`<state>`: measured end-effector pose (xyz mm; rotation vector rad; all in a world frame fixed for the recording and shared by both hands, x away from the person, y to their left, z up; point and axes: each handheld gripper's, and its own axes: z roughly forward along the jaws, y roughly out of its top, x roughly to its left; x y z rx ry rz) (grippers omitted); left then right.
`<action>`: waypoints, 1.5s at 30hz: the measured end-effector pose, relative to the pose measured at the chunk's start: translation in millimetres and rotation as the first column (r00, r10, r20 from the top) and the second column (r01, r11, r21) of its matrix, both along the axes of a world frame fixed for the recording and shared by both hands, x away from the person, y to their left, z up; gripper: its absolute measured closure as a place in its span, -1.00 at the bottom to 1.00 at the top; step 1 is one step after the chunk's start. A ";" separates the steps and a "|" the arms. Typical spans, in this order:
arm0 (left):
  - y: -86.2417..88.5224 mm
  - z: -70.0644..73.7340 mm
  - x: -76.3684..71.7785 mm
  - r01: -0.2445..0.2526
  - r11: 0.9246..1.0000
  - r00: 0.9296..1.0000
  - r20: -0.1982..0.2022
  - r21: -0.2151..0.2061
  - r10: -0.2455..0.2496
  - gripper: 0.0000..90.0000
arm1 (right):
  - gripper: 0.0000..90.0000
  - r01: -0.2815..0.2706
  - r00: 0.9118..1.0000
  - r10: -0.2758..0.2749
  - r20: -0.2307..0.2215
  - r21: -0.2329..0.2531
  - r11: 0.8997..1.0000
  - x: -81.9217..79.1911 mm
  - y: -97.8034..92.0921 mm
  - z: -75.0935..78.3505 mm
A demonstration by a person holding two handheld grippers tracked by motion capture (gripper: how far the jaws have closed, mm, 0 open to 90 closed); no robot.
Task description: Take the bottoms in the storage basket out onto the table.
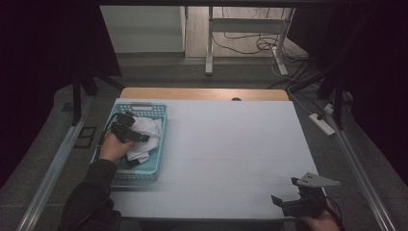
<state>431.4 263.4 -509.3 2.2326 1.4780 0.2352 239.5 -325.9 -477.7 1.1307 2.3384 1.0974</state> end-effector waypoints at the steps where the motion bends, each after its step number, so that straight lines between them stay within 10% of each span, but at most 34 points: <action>1: -0.6 -1.4 0.9 0.006 1.000 1.000 -0.008 0.007 -0.006 -1.00 | -1.00 0.000 1.000 0.000 0.000 0.000 1.000 0.0 0.0 0.0; 18: -10.2 -16.6 5.9 0.023 0.997 0.997 -0.077 0.074 -0.017 -1.00 | -1.00 -0.004 1.000 0.004 0.003 -0.005 1.000 -0.4 0.5 -0.1; 24: -10.2 -12.2 -0.2 0.062 0.997 0.996 -0.062 0.043 -0.060 -0.65 | -1.00 -0.008 1.000 0.008 0.002 -0.012 1.000 -0.6 1.0 -0.2; 30: -11.5 -7.5 -5.9 0.109 0.994 0.993 -0.053 0.004 -0.109 0.22 | -0.99 -0.008 1.000 0.008 0.001 -0.012 1.000 -0.6 1.4 -0.3; 45: -11.6 -1.6 -7.8 0.033 0.999 0.995 -0.097 -0.015 -0.035 0.39 | -0.99 -0.008 1.000 0.008 -0.005 -0.007 1.000 0.1 0.7 -0.3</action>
